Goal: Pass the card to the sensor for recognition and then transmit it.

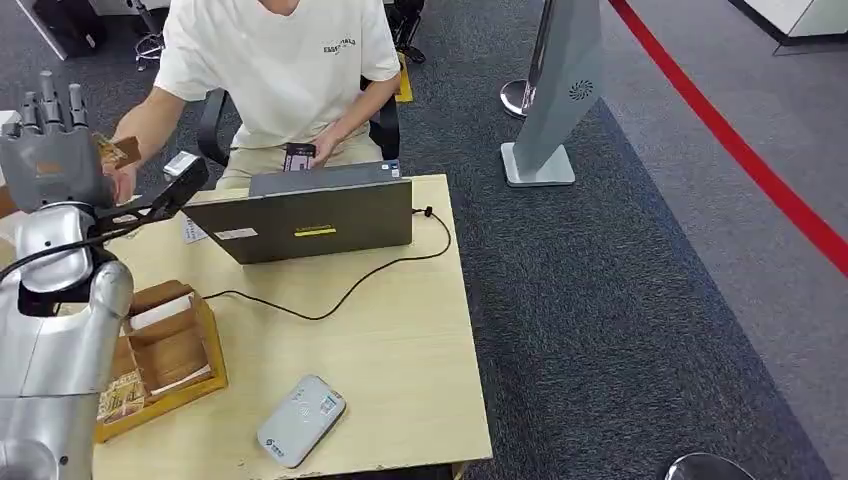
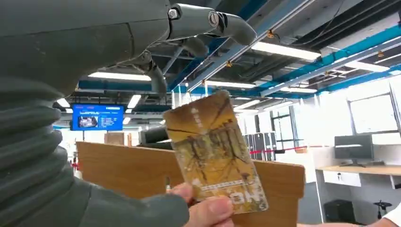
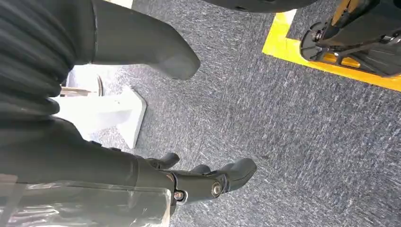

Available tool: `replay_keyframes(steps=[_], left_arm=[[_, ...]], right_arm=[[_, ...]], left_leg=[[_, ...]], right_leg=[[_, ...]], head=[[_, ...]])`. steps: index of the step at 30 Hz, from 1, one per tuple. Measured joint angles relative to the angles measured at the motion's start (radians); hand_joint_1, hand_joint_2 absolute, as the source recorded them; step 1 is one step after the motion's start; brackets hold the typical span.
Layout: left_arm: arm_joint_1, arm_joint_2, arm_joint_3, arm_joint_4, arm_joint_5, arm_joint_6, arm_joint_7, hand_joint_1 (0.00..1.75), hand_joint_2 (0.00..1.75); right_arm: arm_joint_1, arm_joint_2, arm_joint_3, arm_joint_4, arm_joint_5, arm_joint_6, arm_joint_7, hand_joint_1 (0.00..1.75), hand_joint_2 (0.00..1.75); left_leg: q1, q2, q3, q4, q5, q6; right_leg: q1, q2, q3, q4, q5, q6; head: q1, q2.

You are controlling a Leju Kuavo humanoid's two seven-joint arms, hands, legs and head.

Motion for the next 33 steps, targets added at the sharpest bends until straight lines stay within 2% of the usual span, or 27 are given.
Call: replay_keyframes(steps=[4,7,10,14,16,20,25,29,33], left_arm=[[0.023,0.0,0.025,0.0,0.0,0.014,-0.014,0.0,1.75],[0.068,0.006,0.06,-0.022,0.0,0.038,-0.049,0.0,1.75],[0.157,0.02,0.119,-0.077,0.0,0.08,-0.102,0.0,1.75],[0.356,0.027,0.249,-0.202,0.0,0.165,-0.21,0.0,1.75],[0.469,0.013,0.369,-0.272,0.002,0.21,-0.308,0.0,1.75],[0.64,-0.016,0.656,-0.375,0.038,0.272,-0.447,0.0,1.75],[0.735,-0.027,1.002,-0.397,0.124,0.291,-0.586,0.0,1.75],[0.74,-0.04,1.226,-0.371,0.134,0.315,-0.639,0.0,1.75],[0.728,-0.061,1.366,-0.289,0.193,0.362,-0.625,0.0,1.75]], right_arm=[[0.0,0.0,0.0,0.0,0.0,0.0,0.001,0.0,1.75],[0.001,0.0,-0.001,0.0,0.0,0.0,0.001,0.0,1.75],[0.003,0.0,-0.011,0.0,-0.002,-0.005,0.001,0.0,1.75],[0.01,0.002,-0.034,0.001,-0.004,-0.017,0.016,0.0,1.75],[0.015,0.005,-0.045,0.002,-0.003,-0.019,0.027,0.0,1.75],[0.024,0.011,-0.061,0.003,-0.001,-0.019,0.032,0.0,1.75],[0.027,0.013,-0.079,0.004,0.0,-0.026,0.007,0.0,1.75],[0.026,0.013,-0.091,0.003,0.0,-0.041,-0.022,0.0,1.75],[0.023,0.013,-0.107,0.003,0.0,-0.052,-0.045,0.0,1.75]], left_leg=[[0.0,0.0,0.0,0.0,0.0,0.0],[0.0,0.0,0.0,0.0,0.0,0.0],[0.0,0.003,0.0,-0.001,0.0,0.0],[0.0,0.004,0.0,-0.001,-0.001,-0.001],[0.0,0.006,0.0,-0.002,-0.002,-0.002],[0.001,0.007,-0.001,-0.002,-0.003,-0.002],[0.001,0.006,-0.001,-0.002,-0.003,-0.002],[0.001,0.004,0.0,-0.002,-0.003,-0.002],[0.001,0.004,0.0,-0.002,-0.003,-0.002]], right_leg=[[0.0,0.0,0.0,0.0,0.0,0.0],[0.0,0.001,0.0,0.0,0.0,0.0],[0.0,0.003,0.0,0.0,0.0,0.0],[0.0,0.005,-0.001,0.0,-0.001,-0.001],[0.0,0.006,-0.002,0.0,-0.001,-0.001],[0.0,0.007,-0.003,0.0,-0.002,-0.001],[0.001,0.006,-0.003,0.0,-0.003,-0.001],[0.001,0.003,-0.001,0.0,-0.003,-0.001],[0.001,0.003,0.0,-0.001,-0.003,-0.001]], head=[[0.0,0.0],[0.0,0.0],[0.0,0.0],[0.0,0.0],[0.0,0.0],[0.0,0.0],[0.0,0.0],[0.0,0.0],[0.0,0.0]])
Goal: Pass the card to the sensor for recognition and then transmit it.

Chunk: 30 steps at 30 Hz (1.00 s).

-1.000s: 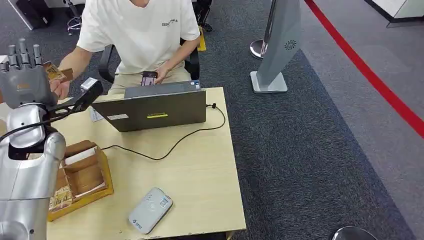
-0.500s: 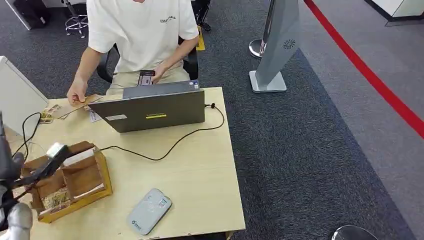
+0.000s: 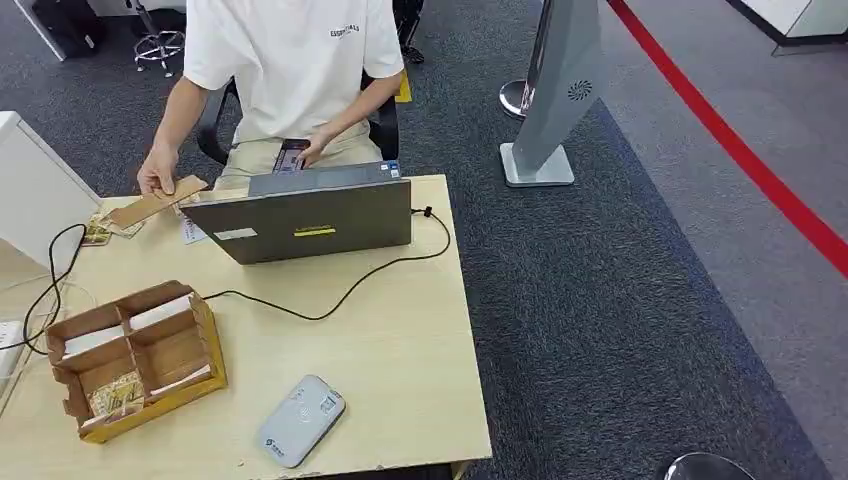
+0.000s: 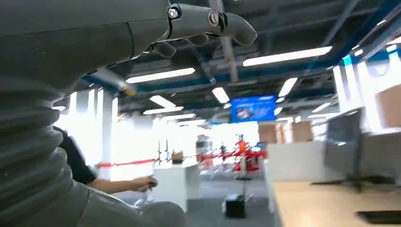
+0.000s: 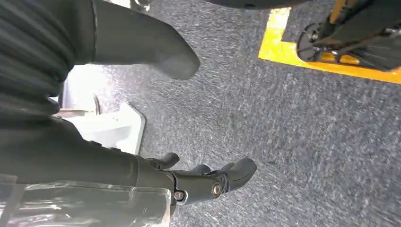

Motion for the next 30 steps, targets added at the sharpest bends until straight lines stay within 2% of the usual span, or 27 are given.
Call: replay_keyframes(steps=[2,3,4,5,7,9,12,13,16,21,24,27,30], left_arm=[[-0.014,-0.016,0.054,0.065,0.1,0.03,0.005,0.0,1.75],[-0.023,-0.028,0.077,0.102,0.16,0.051,-0.014,0.0,1.75],[-0.03,-0.036,0.107,0.164,0.266,0.068,-0.038,0.0,1.75],[-0.041,-0.044,0.127,0.213,0.358,0.057,-0.056,0.0,1.75],[-0.063,-0.05,0.18,0.377,0.594,0.013,-0.1,0.0,1.75],[-0.08,-0.047,0.224,0.55,0.768,-0.05,-0.138,0.0,1.75],[-0.094,-0.055,0.291,0.75,0.932,-0.115,-0.143,0.0,1.75],[-0.096,-0.065,0.308,0.809,0.96,-0.127,-0.141,0.0,1.75],[-0.106,-0.086,0.342,0.971,1.0,-0.129,-0.085,0.0,1.75],[-0.117,-0.155,0.345,1.117,0.979,-0.118,-0.02,0.0,1.75],[-0.121,-0.184,0.344,1.163,0.93,-0.134,0.035,0.0,1.75],[-0.121,-0.209,0.333,1.197,0.905,-0.171,0.056,0.0,1.75],[-0.117,-0.214,0.293,1.205,0.883,-0.184,0.095,0.0,1.75]], right_arm=[[0.0,0.0,-0.008,0.0,0.0,-0.003,0.0,0.0,1.75],[0.0,0.0,-0.011,0.0,0.0,-0.003,0.001,0.0,1.75],[0.0,0.004,-0.013,0.0,0.0,-0.003,0.003,0.0,1.75],[0.0,0.006,-0.017,-0.001,0.0,-0.003,0.006,0.0,1.75],[0.0,0.01,-0.027,-0.002,0.0,-0.001,0.012,0.0,1.75],[0.0,0.011,-0.027,-0.002,0.0,0.006,0.019,0.0,1.75],[0.0,0.011,-0.026,-0.003,0.0,0.016,0.022,0.0,1.75],[0.0,0.01,-0.024,-0.005,0.0,0.016,0.021,0.0,1.75],[0.0,0.01,-0.008,-0.008,0.0,0.016,0.018,0.0,1.75],[0.001,0.009,0.01,-0.015,0.0,0.016,0.005,0.0,1.75],[0.001,0.009,0.015,-0.018,-0.003,0.016,-0.008,0.0,1.75],[0.001,0.01,0.015,-0.019,-0.006,0.017,-0.018,0.0,1.75],[0.004,0.009,0.033,-0.024,-0.047,0.025,-0.019,0.0,1.75]], left_leg=[[-0.001,-0.001,0.0,0.0,0.0,0.0],[-0.001,-0.001,0.0,0.0,0.0,0.0],[-0.001,-0.001,0.0,0.0,0.0,0.0],[-0.001,-0.002,0.0,0.0,0.0,0.0],[-0.001,-0.002,0.001,0.0,0.0,0.0],[-0.001,-0.003,0.001,0.0,0.0,0.0],[-0.001,-0.003,0.001,0.0,0.0,0.0],[-0.001,-0.003,0.001,0.001,0.0,0.0],[-0.003,-0.004,0.001,0.001,0.001,0.001],[-0.003,-0.004,0.0,0.002,0.001,0.002],[-0.003,-0.003,0.001,0.002,0.001,0.002],[-0.002,-0.004,0.001,0.002,0.001,0.002],[-0.002,-0.004,0.001,0.002,0.001,0.002]], right_leg=[[-0.001,-0.001,0.0,0.0,0.0,0.0],[-0.001,-0.001,0.001,0.0,0.0,0.0],[-0.001,-0.001,0.001,0.0,0.0,0.0],[-0.001,-0.002,0.001,0.0,0.0,0.0],[-0.001,-0.002,0.001,0.0,0.0,0.0],[-0.001,-0.003,0.001,0.0,0.0,0.0],[0.0,-0.003,0.002,-0.001,0.0,0.0],[-0.001,-0.003,0.002,-0.001,0.0,0.0],[-0.003,-0.004,0.002,-0.001,0.001,0.001],[-0.003,-0.004,0.002,-0.002,0.001,0.002],[-0.003,-0.004,0.002,-0.002,0.002,0.002],[-0.002,-0.004,0.002,-0.002,0.002,0.002],[-0.002,-0.004,0.002,-0.002,0.002,0.002]], head=[[0.0,0.0],[0.0,0.0],[0.0,0.0],[0.0,0.0],[0.0,0.0],[0.0,0.0],[0.0,0.0],[0.002,0.0],[0.0,0.0],[0.003,0.0],[0.002,0.0],[0.002,0.0],[0.001,0.0]])
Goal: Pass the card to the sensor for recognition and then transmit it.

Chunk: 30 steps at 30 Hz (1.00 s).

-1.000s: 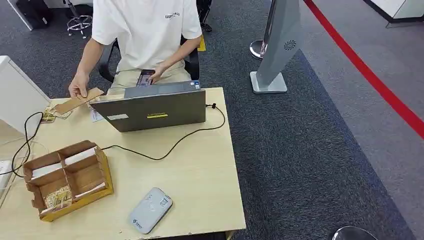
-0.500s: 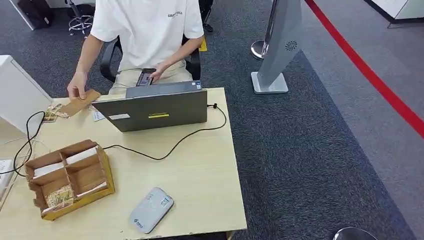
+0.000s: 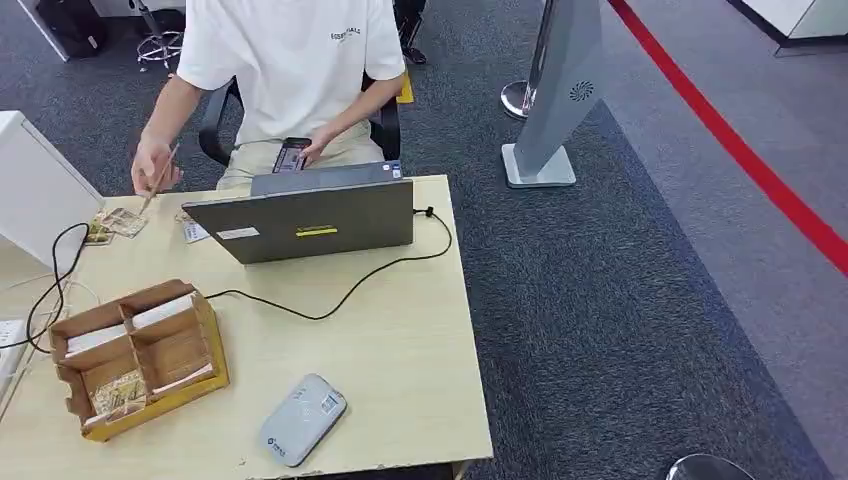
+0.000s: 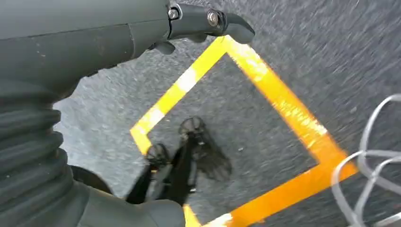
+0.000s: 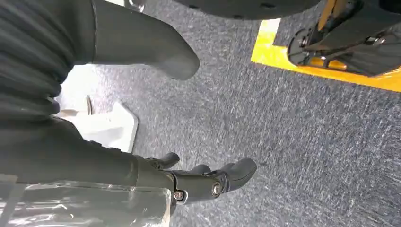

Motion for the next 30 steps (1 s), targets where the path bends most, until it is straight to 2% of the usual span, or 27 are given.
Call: replay_keyframes(steps=[3,4,20,21,30], left_arm=[[0.011,0.0,-0.066,0.003,0.013,-0.011,0.012,0.0,1.75],[0.014,0.0,-0.085,0.003,0.019,-0.015,0.018,0.0,1.75],[0.077,0.038,-0.446,0.003,0.129,-0.077,0.06,0.0,1.75],[0.083,0.04,-0.469,0.002,0.137,-0.082,0.062,0.0,0.0],[0.12,0.068,-0.681,-0.003,0.199,-0.117,0.087,0.0,0.0]], right_arm=[[0.008,-0.003,0.037,-0.007,-0.071,0.01,0.0,0.0,1.75],[0.01,-0.005,0.05,-0.01,-0.094,0.011,-0.001,0.0,0.0],[0.061,-0.051,0.31,-0.043,-0.49,0.048,-0.012,0.0,0.0],[0.064,-0.055,0.327,-0.044,-0.516,0.049,-0.013,0.0,0.0],[0.096,-0.087,0.488,-0.061,-0.744,0.074,-0.019,0.0,0.0]], left_leg=[[0.001,0.0,0.0,0.0,0.0,0.0],[0.001,0.0,0.0,0.0,0.0,0.0],[0.001,0.0,0.0,0.0,0.0,0.0],[0.001,0.0,0.0,0.0,0.0,0.0],[0.001,0.0,0.0,0.0,0.0,0.0]], right_leg=[[0.001,0.0,0.0,0.0,0.0,0.0],[0.001,0.0,0.0,0.0,0.0,0.0],[0.001,0.0,0.0,0.0,0.0,0.0],[0.001,0.0,0.0,0.0,0.0,0.0],[0.001,0.0,0.0,0.0,0.0,0.0]], head=[[0.0,0.0],[0.0,0.0],[0.0,0.0],[0.0,0.0],[0.0,0.0]])
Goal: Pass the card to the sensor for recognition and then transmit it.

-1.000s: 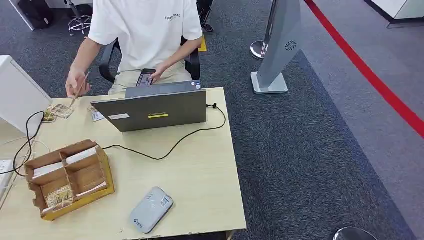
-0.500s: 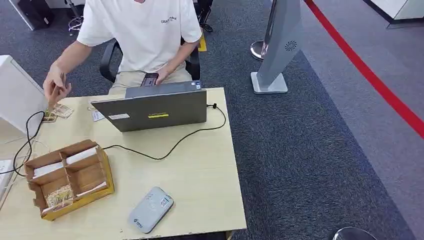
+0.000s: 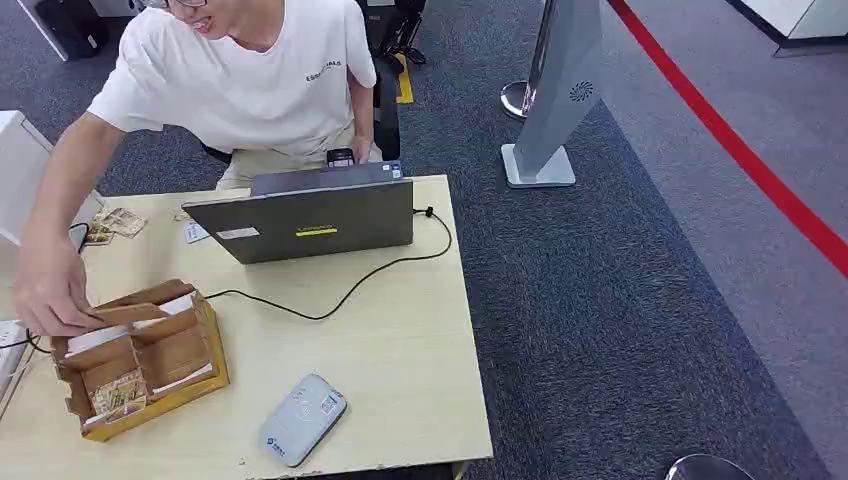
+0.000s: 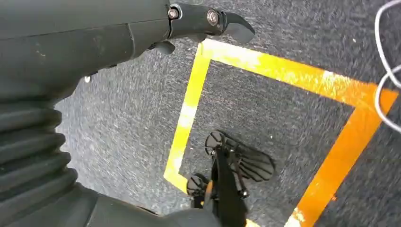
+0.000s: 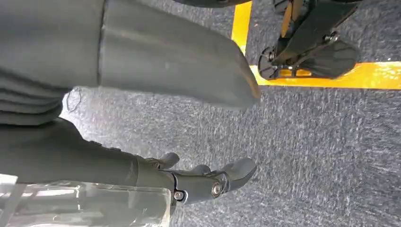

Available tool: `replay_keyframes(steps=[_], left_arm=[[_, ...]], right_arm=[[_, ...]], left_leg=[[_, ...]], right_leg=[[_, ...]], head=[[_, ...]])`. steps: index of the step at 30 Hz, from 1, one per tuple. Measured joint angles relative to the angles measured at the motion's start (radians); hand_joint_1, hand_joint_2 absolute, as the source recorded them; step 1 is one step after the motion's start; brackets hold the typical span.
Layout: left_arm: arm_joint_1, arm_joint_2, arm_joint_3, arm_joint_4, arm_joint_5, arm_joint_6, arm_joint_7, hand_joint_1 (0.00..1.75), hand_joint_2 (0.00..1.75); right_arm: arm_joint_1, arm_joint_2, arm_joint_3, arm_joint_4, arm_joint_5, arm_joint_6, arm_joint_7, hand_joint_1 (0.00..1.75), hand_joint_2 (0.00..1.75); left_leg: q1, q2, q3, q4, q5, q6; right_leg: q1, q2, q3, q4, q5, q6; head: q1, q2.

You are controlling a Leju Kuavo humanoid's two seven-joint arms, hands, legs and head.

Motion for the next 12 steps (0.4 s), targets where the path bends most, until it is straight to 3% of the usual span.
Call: replay_keyframes(steps=[12], left_arm=[[0.051,0.029,-0.282,-0.03,0.083,-0.048,0.033,0.0,0.0]], right_arm=[[0.041,-0.042,0.213,-0.019,-0.299,0.028,-0.01,0.0,0.0]], left_leg=[[0.0,0.0,0.0,0.0,0.0,0.0]], right_leg=[[0.0,0.0,0.0,0.0,0.0,0.0]], head=[[0.0,0.0]])
